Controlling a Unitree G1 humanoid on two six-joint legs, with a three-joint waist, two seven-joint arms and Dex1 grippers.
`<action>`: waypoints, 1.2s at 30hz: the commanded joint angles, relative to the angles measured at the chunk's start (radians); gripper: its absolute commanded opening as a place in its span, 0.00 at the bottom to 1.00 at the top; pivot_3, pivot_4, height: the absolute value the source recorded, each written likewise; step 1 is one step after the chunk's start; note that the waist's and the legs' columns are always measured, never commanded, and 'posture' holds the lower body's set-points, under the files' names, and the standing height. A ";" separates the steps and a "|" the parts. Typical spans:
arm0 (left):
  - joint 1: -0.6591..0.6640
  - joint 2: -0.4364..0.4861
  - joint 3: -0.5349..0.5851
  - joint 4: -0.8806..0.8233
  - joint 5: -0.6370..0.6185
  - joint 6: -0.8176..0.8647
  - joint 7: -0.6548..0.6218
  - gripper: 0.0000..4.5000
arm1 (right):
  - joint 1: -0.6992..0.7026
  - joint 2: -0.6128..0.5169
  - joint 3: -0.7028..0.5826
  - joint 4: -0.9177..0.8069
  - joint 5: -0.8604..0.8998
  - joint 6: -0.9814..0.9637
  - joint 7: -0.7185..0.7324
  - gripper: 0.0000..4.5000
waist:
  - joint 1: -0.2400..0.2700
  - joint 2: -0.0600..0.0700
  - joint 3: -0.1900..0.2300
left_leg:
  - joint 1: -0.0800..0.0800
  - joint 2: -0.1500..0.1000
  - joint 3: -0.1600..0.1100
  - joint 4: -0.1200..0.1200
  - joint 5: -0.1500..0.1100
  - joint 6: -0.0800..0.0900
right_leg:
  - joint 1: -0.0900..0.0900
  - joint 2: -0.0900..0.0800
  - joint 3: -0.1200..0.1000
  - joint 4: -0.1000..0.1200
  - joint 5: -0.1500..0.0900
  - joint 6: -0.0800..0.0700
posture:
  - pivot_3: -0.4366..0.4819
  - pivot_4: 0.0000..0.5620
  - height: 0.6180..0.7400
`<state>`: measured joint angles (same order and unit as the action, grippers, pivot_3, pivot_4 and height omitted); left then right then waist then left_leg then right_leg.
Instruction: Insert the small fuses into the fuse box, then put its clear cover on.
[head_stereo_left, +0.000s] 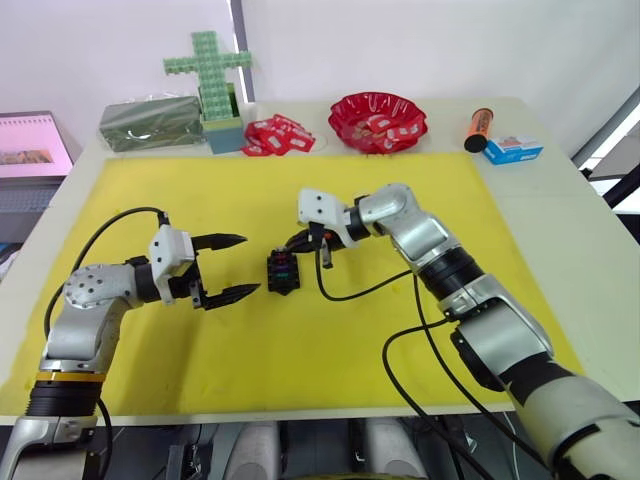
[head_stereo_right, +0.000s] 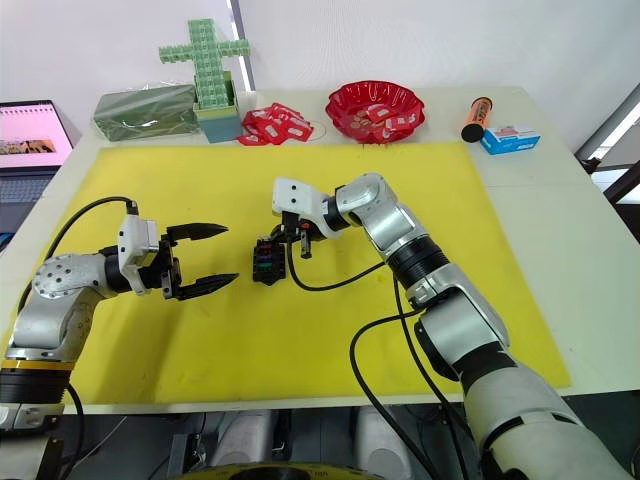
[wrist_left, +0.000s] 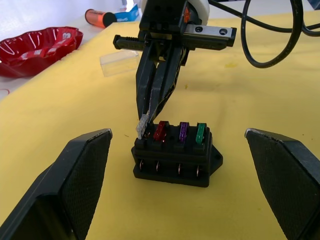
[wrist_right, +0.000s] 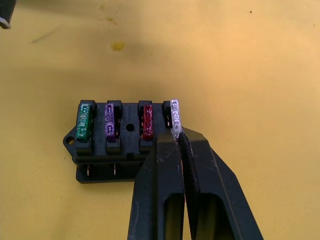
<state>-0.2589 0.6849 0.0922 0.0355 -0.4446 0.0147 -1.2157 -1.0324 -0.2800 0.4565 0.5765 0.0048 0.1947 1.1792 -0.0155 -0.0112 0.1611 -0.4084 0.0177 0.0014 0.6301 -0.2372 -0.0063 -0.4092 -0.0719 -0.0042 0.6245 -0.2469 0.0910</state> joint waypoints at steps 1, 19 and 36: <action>-0.007 0.009 0.011 -0.030 -0.001 -0.004 0.006 1.00 | -0.033 0.008 -0.022 -0.005 -0.010 -0.022 0.012 0.00 | 0.000 0.000 0.000 | 0.000 0.000 0.000 0.000 0.000 0.000 | 0.000 0.000 0.000 0.000 0.000 0.000 | 0.48 0.27 1.00; -0.019 0.010 0.013 -0.007 0.004 -0.012 -0.005 1.00 | -0.040 0.018 -0.116 -0.068 0.058 0.065 0.034 0.15 | 0.000 0.000 0.000 | 0.000 0.000 0.000 0.000 0.000 0.000 | 0.000 0.000 0.000 0.001 0.000 0.000 | 0.48 0.27 1.00; -0.032 0.006 0.011 0.010 0.013 -0.023 -0.015 1.00 | -0.007 0.060 -0.086 -0.048 0.015 0.068 -0.006 0.01 | 0.000 0.000 0.000 | 0.000 0.000 0.000 0.000 0.000 0.000 | 0.000 0.000 0.000 0.001 0.000 0.000 | 0.48 0.27 1.00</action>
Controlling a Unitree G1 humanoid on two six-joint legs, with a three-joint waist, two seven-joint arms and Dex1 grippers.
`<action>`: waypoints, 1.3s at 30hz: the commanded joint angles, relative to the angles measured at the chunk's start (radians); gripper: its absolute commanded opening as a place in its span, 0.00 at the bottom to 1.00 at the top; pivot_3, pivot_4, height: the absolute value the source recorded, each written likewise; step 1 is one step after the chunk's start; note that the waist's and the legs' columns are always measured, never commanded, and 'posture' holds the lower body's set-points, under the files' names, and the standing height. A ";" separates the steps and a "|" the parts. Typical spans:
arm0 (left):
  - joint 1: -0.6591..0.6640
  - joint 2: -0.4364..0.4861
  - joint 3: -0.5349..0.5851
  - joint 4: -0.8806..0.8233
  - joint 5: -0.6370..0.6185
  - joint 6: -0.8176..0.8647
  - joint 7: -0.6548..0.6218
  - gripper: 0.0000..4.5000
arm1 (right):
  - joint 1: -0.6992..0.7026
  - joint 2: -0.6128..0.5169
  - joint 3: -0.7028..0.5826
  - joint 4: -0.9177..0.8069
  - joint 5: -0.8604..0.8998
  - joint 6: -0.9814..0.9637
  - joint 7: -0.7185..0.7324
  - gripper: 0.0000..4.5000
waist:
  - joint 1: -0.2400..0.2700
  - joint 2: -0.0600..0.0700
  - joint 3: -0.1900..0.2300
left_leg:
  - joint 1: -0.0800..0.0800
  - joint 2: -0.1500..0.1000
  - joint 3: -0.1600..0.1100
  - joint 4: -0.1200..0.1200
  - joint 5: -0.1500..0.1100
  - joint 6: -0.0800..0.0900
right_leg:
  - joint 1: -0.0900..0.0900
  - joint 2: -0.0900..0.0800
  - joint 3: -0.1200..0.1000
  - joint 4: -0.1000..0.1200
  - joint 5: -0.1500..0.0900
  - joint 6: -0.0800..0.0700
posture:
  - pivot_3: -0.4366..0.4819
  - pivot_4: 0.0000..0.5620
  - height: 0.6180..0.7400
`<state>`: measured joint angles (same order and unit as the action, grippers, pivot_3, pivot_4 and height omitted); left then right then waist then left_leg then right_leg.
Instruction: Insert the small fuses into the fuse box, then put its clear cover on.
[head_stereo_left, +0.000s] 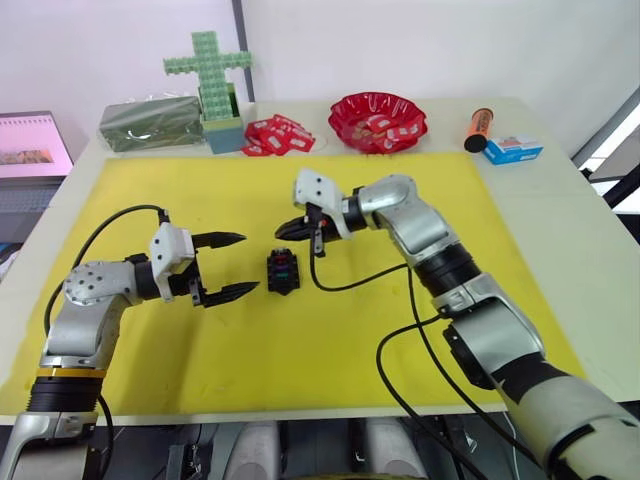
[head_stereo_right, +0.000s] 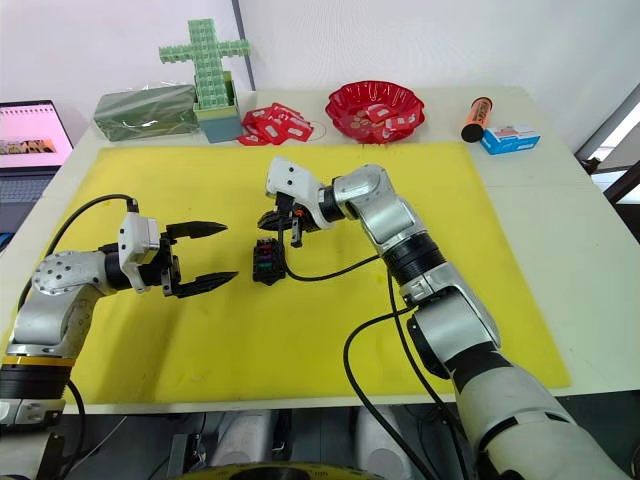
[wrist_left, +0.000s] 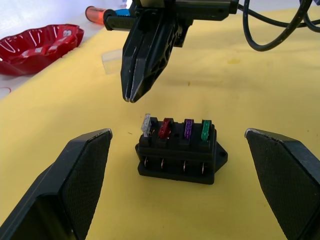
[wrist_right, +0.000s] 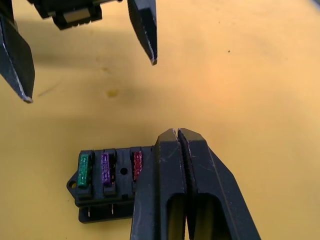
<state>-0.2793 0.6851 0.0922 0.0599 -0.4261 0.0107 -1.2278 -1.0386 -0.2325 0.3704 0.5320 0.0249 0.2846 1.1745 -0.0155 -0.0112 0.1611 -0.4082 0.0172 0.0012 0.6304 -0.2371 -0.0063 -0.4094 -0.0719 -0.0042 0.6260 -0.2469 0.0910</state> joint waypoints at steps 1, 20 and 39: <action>-0.009 0.006 0.012 -0.015 -0.004 -0.020 -0.003 1.00 | 0.004 0.015 0.007 0.007 -0.012 -0.030 -0.005 0.01 | 0.000 0.000 0.000 | 0.000 0.000 0.000 0.000 0.000 0.000 | 0.000 0.000 0.000 0.000 0.000 0.000 | 0.48 0.27 1.00; 0.003 0.008 0.015 -0.029 -0.001 -0.021 0.009 1.00 | 0.046 0.037 0.045 0.167 -0.071 0.020 -0.008 0.01 | 0.002 0.000 -0.001 | 0.002 0.000 0.000 0.000 0.000 0.000 | 0.002 0.000 0.000 0.001 0.000 0.000 | 0.48 0.27 1.00; 0.097 0.116 0.192 -0.133 -0.096 0.168 0.102 1.00 | 0.235 -0.135 -0.287 -0.532 0.151 0.155 -0.192 0.30 | 0.008 -0.001 -0.001 | 0.001 0.000 -0.005 0.000 0.000 0.000 | 0.001 -0.002 0.000 0.001 0.000 0.000 | 0.48 0.27 1.00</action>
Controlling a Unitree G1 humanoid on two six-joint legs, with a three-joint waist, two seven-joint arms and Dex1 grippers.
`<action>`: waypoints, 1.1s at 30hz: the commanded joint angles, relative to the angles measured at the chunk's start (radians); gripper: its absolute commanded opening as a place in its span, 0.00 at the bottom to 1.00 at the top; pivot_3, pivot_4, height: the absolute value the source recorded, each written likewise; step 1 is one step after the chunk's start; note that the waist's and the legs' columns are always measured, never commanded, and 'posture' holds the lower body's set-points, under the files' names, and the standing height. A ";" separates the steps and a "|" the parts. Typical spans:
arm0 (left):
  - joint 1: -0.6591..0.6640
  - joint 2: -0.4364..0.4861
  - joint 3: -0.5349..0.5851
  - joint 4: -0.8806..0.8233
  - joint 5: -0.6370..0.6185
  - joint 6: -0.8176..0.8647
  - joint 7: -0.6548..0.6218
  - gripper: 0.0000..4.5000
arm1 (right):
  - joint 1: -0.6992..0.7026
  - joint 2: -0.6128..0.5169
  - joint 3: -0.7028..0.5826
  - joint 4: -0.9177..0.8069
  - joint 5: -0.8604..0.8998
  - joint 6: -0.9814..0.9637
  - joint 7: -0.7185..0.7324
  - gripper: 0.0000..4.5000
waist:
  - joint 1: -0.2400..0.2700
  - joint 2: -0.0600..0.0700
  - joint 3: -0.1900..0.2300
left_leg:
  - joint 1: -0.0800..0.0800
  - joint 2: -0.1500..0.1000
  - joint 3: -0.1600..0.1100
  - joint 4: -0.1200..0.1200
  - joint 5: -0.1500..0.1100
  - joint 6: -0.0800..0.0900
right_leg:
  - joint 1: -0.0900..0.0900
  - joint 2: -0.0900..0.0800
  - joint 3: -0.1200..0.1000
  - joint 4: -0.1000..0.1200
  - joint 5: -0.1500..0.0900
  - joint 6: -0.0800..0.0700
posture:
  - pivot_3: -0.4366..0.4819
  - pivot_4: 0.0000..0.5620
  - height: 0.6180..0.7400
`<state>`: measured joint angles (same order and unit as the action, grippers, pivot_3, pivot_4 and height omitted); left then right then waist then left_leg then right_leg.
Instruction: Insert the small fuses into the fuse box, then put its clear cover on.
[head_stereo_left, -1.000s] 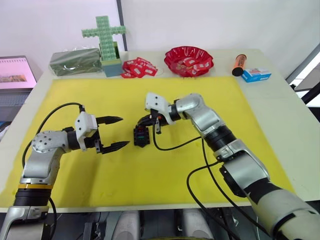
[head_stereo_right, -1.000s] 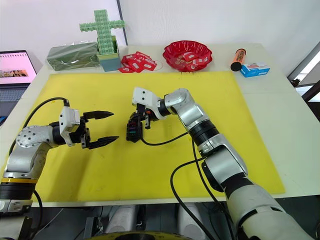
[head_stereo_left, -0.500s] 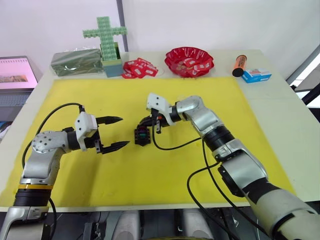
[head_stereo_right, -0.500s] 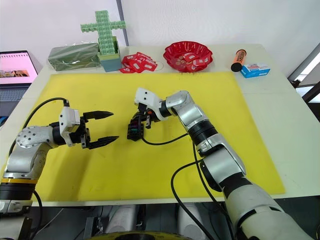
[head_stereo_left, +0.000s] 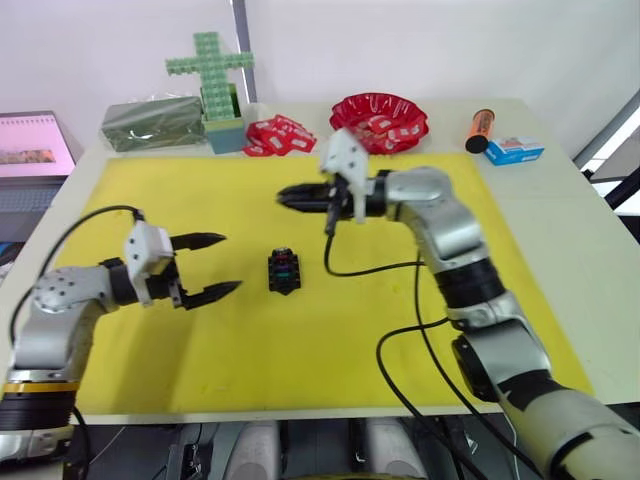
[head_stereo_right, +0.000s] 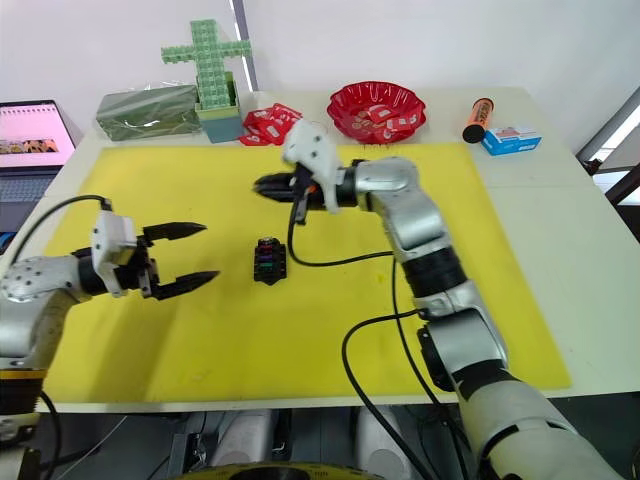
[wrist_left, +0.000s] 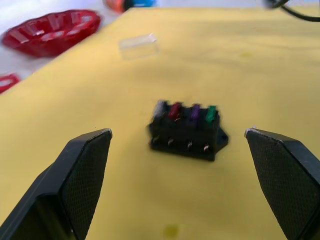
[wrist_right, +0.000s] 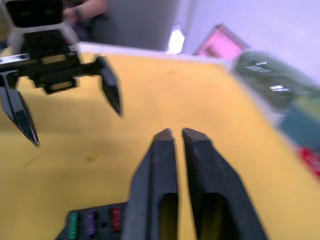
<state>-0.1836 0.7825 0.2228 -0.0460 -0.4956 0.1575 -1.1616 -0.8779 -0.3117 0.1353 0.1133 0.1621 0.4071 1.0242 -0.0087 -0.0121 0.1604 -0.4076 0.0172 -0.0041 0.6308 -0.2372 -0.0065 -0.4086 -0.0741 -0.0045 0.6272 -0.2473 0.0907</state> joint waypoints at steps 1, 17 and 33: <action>0.001 0.026 0.086 -0.008 -0.018 0.017 0.052 1.00 | 0.131 -0.101 -0.072 -0.154 0.009 0.039 -0.051 0.38 | 0.003 0.000 0.000 | 0.000 0.000 0.000 0.000 0.000 0.000 | 0.000 -0.002 0.000 0.000 -0.001 -0.001 | 0.48 0.27 1.00; 0.102 0.055 0.255 0.348 0.090 -0.226 0.128 1.00 | 0.707 -0.371 -0.394 -0.221 0.004 -0.119 -0.248 0.99 | -0.004 -0.001 0.000 | 0.001 -0.001 0.010 0.000 0.000 0.000 | 0.001 -0.004 0.000 -0.003 -0.002 -0.002 | 0.48 0.27 1.00; -0.267 0.070 0.054 0.048 -0.051 0.052 0.063 1.00 | 0.290 -0.328 -0.188 -0.108 0.040 0.123 -0.267 0.99 | -0.004 -0.002 0.000 | 0.001 -0.003 0.009 0.001 0.000 0.000 | 0.001 -0.005 0.000 -0.002 0.000 0.001 | 0.48 0.27 1.00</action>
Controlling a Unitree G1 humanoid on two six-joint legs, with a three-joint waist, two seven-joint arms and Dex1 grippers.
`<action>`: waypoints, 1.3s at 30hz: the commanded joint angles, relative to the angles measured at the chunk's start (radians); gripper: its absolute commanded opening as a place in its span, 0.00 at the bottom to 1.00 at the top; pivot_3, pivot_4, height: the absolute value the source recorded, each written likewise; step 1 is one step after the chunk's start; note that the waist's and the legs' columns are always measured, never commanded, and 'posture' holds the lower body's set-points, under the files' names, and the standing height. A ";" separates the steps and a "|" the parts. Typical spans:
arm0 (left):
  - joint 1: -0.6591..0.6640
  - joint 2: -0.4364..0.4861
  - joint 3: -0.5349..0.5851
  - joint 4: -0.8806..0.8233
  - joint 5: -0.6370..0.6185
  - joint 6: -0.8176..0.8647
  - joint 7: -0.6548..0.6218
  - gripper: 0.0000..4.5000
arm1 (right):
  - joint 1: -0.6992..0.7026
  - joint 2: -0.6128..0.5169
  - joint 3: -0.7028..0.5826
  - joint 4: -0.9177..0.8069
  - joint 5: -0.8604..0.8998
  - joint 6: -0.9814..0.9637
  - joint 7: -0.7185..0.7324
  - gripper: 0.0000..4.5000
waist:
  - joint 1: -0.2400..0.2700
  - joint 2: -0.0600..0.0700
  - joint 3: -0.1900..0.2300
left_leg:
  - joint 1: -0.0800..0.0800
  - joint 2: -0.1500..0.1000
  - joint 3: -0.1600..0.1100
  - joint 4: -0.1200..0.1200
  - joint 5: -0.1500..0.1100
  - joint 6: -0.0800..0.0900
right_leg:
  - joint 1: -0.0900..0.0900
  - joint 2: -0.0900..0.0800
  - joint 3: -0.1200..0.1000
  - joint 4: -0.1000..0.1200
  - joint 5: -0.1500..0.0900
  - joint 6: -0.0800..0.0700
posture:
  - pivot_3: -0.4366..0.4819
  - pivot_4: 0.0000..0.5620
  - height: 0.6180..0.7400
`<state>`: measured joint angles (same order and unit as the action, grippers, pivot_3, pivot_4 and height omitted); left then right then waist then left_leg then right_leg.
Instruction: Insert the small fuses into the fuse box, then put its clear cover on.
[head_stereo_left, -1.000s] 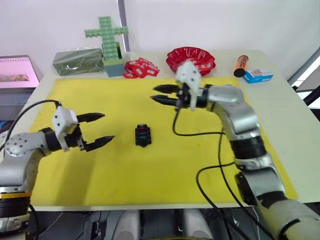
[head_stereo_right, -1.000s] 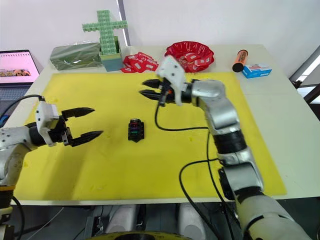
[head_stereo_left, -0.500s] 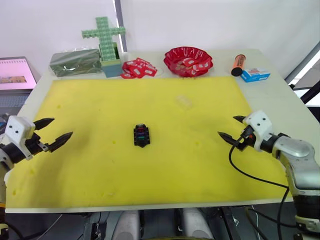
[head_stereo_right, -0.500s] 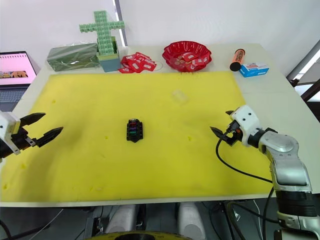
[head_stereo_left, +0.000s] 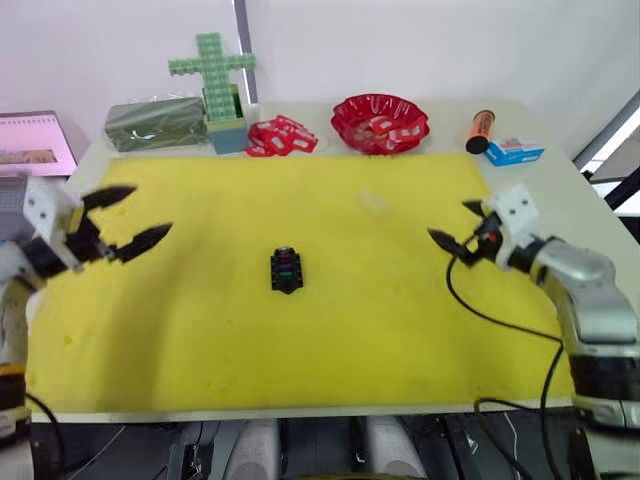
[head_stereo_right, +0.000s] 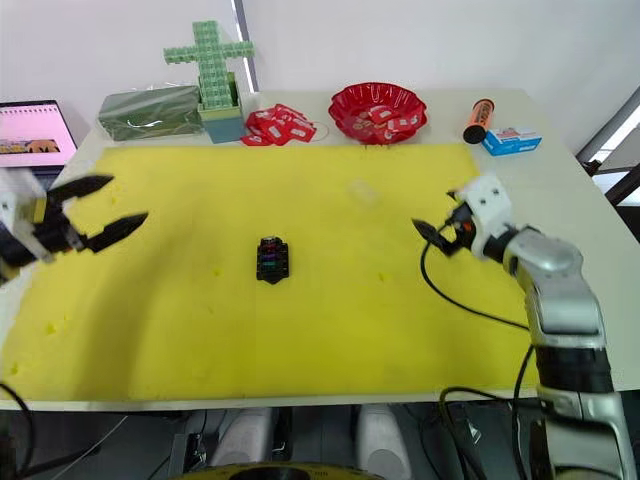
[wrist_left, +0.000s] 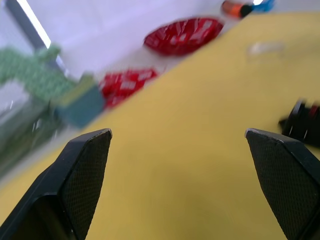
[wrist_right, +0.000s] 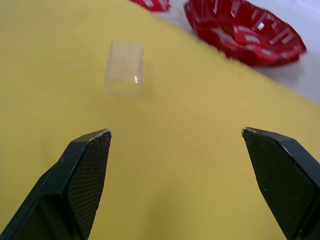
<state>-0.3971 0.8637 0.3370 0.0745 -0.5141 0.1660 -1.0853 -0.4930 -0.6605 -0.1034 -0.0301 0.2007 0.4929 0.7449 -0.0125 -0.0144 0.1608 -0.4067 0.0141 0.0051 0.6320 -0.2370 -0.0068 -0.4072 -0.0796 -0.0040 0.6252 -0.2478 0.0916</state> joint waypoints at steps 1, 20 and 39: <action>-0.072 -0.028 -0.085 -0.090 -0.034 0.052 -0.017 1.00 | -0.141 0.037 0.070 0.084 -0.010 0.058 -0.002 0.99 | -0.003 0.000 0.000 | 0.000 0.000 0.000 0.000 0.000 0.000 | 0.000 0.000 0.000 0.000 0.000 0.001 | 0.48 0.27 1.00; -0.095 -0.181 -0.253 -0.308 -0.030 0.106 0.032 1.00 | -0.525 0.293 0.204 0.798 -0.154 -0.175 -0.050 0.99 | -0.002 0.000 0.000 | -0.001 -0.001 -0.001 0.000 0.000 0.000 | -0.002 0.003 0.001 0.002 0.000 0.001 | 0.48 0.27 1.00; -0.094 -0.197 -0.257 -0.297 0.004 0.091 0.051 1.00 | -0.536 0.323 0.198 0.938 -0.205 -0.278 -0.079 0.40 | -0.005 0.000 0.000 | -0.001 -0.001 -0.001 0.000 0.000 0.000 | -0.002 0.003 0.001 0.003 0.000 0.001 | 0.48 0.27 1.00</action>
<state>-0.4831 0.6646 0.0652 -0.2077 -0.5098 0.2730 -1.0392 -1.0008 -0.3360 0.1092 0.9139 0.0010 0.2397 0.6739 -0.0177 -0.0147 0.1613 -0.4076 0.0133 0.0040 0.6318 -0.2367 -0.0068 -0.4087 -0.0769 -0.0033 0.6280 -0.2478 0.0930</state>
